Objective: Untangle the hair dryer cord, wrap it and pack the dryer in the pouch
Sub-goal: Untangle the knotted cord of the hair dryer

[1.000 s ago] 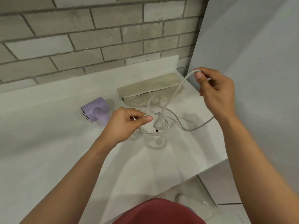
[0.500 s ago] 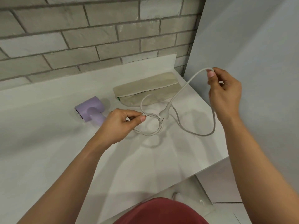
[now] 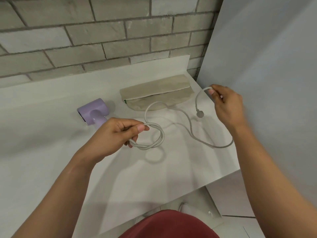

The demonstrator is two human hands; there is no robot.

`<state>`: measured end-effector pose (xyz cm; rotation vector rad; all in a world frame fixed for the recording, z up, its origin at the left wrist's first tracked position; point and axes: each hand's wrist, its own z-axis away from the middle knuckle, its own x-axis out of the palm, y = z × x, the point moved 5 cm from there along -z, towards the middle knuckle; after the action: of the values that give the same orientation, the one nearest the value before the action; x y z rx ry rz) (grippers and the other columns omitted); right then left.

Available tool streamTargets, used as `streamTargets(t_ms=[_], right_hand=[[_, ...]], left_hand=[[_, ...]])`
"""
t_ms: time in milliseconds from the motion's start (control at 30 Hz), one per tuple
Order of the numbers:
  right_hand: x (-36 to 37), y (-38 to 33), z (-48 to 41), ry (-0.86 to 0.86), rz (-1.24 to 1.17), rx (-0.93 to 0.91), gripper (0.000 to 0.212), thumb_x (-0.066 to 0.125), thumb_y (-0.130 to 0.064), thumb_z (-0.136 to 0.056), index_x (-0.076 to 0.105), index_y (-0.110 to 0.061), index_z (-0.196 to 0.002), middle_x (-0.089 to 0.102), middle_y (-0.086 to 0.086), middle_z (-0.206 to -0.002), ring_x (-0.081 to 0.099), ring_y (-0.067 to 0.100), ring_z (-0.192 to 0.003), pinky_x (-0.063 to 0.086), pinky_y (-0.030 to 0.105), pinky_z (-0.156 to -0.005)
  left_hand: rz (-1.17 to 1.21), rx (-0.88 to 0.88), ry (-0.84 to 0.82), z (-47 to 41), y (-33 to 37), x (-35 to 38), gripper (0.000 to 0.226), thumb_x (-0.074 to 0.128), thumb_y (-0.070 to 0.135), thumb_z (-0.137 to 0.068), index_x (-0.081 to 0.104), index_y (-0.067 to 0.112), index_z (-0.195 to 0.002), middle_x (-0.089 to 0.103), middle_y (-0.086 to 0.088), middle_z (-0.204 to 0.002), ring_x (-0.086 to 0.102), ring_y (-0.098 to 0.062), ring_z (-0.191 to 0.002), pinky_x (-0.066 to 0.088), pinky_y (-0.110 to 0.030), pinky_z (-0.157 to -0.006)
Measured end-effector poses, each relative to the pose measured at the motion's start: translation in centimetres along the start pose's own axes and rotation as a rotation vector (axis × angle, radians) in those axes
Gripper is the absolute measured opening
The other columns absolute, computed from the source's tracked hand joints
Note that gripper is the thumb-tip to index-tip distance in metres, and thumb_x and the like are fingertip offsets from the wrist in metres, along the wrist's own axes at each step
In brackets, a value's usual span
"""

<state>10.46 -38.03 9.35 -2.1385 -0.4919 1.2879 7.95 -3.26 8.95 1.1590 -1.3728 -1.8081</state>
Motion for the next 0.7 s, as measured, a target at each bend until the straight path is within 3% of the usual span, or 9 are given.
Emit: streamTargets(t_ms=[167, 233, 333, 400, 500, 533, 600, 700], right_hand=[[1.1, 2.1, 0.0, -0.057, -0.015, 0.149, 0.027, 0.054, -0.031, -0.108, 0.074, -0.014, -0.112, 0.055, -0.005, -0.069, 0.048, 0.013, -0.065, 0.035, 0.007, -0.058], [1.1, 2.2, 0.2, -0.105, -0.106, 0.175, 0.025, 0.057, -0.032, -0.107, 0.075, -0.016, -0.112, 0.057, 0.002, -0.074, 0.048, 0.009, -0.066, 0.036, 0.007, -0.060], [1.1, 1.8, 0.2, -0.179, -0.238, 0.205, 0.019, 0.060, -0.031, -0.105, 0.077, -0.023, -0.108, 0.059, -0.002, -0.081, 0.052, -0.001, -0.065, 0.040, 0.008, -0.064], [1.8, 2.0, -0.1, -0.249, -0.146, 0.192, 0.022, 0.060, -0.030, -0.106, 0.077, -0.017, -0.110, 0.065, 0.006, -0.087, 0.060, 0.009, -0.078, 0.042, 0.013, -0.068], [3.8, 4.0, -0.8, -0.319, 0.076, 0.176, 0.032, 0.055, -0.028, -0.108, 0.071, -0.001, -0.114, 0.063, 0.025, -0.094, 0.056, 0.039, -0.088, 0.039, 0.031, -0.070], [4.6, 4.8, -1.0, -0.322, 0.165, 0.177, 0.032, 0.052, -0.027, -0.109, 0.070, -0.002, -0.117, 0.063, 0.022, -0.094, 0.055, 0.038, -0.087, 0.042, 0.033, -0.072], [5.8, 6.0, -1.1, -0.340, 0.290, 0.191, 0.033, 0.048, -0.023, -0.109, 0.067, -0.010, -0.133, 0.065, 0.019, -0.115, 0.060, 0.039, -0.106, 0.051, 0.040, -0.089], [7.7, 6.4, -0.1, -0.477, 0.353, 0.204, 0.050, 0.044, -0.010, -0.107, 0.043, -0.011, -0.156, 0.052, 0.024, -0.142, 0.050, 0.043, -0.132, 0.043, 0.046, -0.107]], left_hand=[[0.021, 0.050, -0.007, 0.3, 0.5, -0.7, 0.019, 0.067, 0.041, -0.091, 0.083, 0.031, -0.092, 0.048, -0.002, -0.062, 0.041, -0.011, -0.063, 0.036, -0.015, -0.060], [0.049, 0.072, 0.003, 0.5, 0.7, -1.1, 0.018, 0.073, 0.045, -0.091, 0.083, 0.031, -0.091, 0.044, -0.011, -0.065, 0.037, -0.014, -0.065, 0.032, -0.018, -0.059], [0.062, 0.073, 0.018, 0.6, 1.0, -1.1, 0.029, 0.068, 0.053, -0.082, 0.084, 0.030, -0.092, 0.042, -0.027, -0.072, 0.032, -0.027, -0.070, 0.030, -0.024, -0.062], [0.066, 0.054, 0.030, 0.4, 1.0, -0.9, 0.023, 0.070, 0.045, -0.086, 0.083, 0.028, -0.093, 0.042, -0.031, -0.074, 0.030, -0.034, -0.073, 0.028, -0.029, -0.063], [0.120, 0.014, 0.054, -0.2, 0.7, -0.6, 0.013, 0.072, 0.033, -0.088, 0.073, 0.020, -0.092, 0.038, -0.020, -0.061, 0.032, -0.020, -0.059, 0.029, -0.021, -0.058], [0.130, -0.001, 0.056, -0.4, 0.5, -0.4, 0.013, 0.074, 0.028, -0.091, 0.066, 0.018, -0.093, 0.035, -0.011, -0.057, 0.032, -0.017, -0.056, 0.031, -0.019, -0.055], [0.120, -0.025, 0.042, -0.8, 0.3, 0.0, 0.012, 0.071, 0.019, -0.096, 0.060, 0.016, -0.092, 0.032, -0.002, -0.056, 0.031, -0.013, -0.054, 0.031, -0.016, -0.052], [0.117, -0.057, 0.026, -1.3, 0.1, 0.5, 0.012, 0.067, 0.014, -0.097, 0.062, 0.016, -0.087, 0.036, 0.002, -0.056, 0.032, -0.012, -0.053, 0.031, -0.015, -0.052]])
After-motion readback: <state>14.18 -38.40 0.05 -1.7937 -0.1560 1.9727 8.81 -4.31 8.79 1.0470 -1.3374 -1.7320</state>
